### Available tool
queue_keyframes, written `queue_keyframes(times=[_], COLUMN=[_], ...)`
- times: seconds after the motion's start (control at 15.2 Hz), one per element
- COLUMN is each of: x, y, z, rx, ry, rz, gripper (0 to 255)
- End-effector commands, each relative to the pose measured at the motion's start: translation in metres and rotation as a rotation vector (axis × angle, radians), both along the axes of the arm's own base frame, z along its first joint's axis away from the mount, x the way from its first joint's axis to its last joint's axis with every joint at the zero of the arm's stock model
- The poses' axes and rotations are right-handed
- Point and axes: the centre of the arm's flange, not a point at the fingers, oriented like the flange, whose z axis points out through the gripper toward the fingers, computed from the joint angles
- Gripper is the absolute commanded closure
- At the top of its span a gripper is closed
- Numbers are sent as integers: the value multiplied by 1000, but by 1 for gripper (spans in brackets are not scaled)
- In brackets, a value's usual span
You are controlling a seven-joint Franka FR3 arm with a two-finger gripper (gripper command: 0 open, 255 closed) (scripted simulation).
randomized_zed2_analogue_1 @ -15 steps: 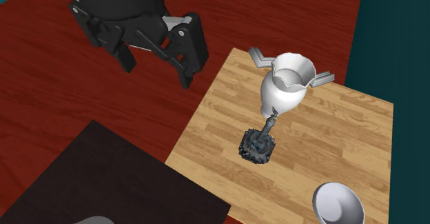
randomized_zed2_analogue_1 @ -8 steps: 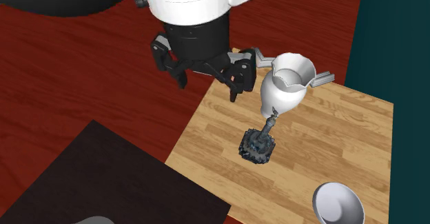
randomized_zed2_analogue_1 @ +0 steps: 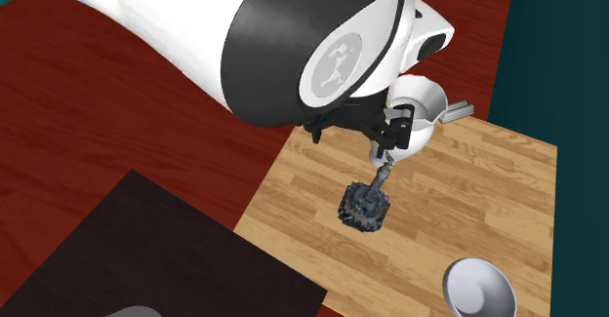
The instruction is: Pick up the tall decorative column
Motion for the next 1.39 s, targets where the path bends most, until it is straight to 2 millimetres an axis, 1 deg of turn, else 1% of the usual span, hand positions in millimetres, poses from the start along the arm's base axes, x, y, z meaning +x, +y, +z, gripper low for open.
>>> queue_keyframes(times=[0.0,0.4,0.46,0.92,1.06,1.12,1.32], x=[13,50,55,55,55,55,54], y=[-17,-63,-68,-68,-68,-68,-69], z=[-16,-63,-68,-105,-108,-107,-107], rx=[-7,-22,-24,-24,-24,-24,-24], ry=[-16,-56,-61,-61,-61,-61,-61], rz=[5,18,19,19,19,19,19], gripper=[0,0,0,0,0,255,255])
